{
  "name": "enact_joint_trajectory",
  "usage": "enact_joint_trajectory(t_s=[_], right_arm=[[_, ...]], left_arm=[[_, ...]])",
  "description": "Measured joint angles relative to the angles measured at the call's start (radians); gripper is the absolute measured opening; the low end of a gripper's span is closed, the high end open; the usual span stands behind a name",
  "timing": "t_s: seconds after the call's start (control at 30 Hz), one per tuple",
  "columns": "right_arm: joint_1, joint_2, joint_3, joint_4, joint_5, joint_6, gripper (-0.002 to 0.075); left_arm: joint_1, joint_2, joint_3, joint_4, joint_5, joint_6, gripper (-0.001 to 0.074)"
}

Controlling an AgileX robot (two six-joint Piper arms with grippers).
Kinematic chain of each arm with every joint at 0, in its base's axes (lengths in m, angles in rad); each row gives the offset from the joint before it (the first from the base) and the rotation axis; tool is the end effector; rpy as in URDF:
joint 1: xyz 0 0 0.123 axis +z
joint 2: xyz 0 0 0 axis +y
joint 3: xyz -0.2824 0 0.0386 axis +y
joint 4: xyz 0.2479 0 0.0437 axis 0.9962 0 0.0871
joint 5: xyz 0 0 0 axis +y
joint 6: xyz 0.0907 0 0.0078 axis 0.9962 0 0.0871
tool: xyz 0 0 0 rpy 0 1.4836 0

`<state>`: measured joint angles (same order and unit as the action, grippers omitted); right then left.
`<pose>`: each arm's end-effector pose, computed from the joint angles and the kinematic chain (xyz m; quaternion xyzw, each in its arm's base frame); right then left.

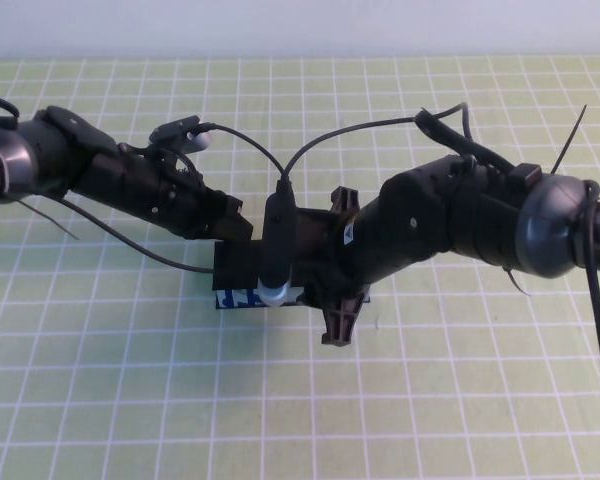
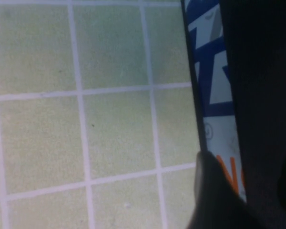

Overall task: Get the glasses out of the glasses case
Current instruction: Pick up the glasses from the glasses case

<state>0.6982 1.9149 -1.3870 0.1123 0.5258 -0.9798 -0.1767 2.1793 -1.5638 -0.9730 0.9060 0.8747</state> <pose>0.3180 0.2736 0.2140 -0.6838 0.6652 -0.0008 0.3000 0.4314 -0.1373 0.1621 0.2154 0.8946 -0.3428 0.1889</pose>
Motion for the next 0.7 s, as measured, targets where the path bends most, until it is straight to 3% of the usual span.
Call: enact_joint_trajectory(t_s=[0.7], right_arm=[[0.0, 0.067, -0.002, -0.068, -0.114, 0.0, 0.0269]], left_arm=[[0.0, 0.0, 0.0, 0.0, 0.001, -0.004, -0.0004]])
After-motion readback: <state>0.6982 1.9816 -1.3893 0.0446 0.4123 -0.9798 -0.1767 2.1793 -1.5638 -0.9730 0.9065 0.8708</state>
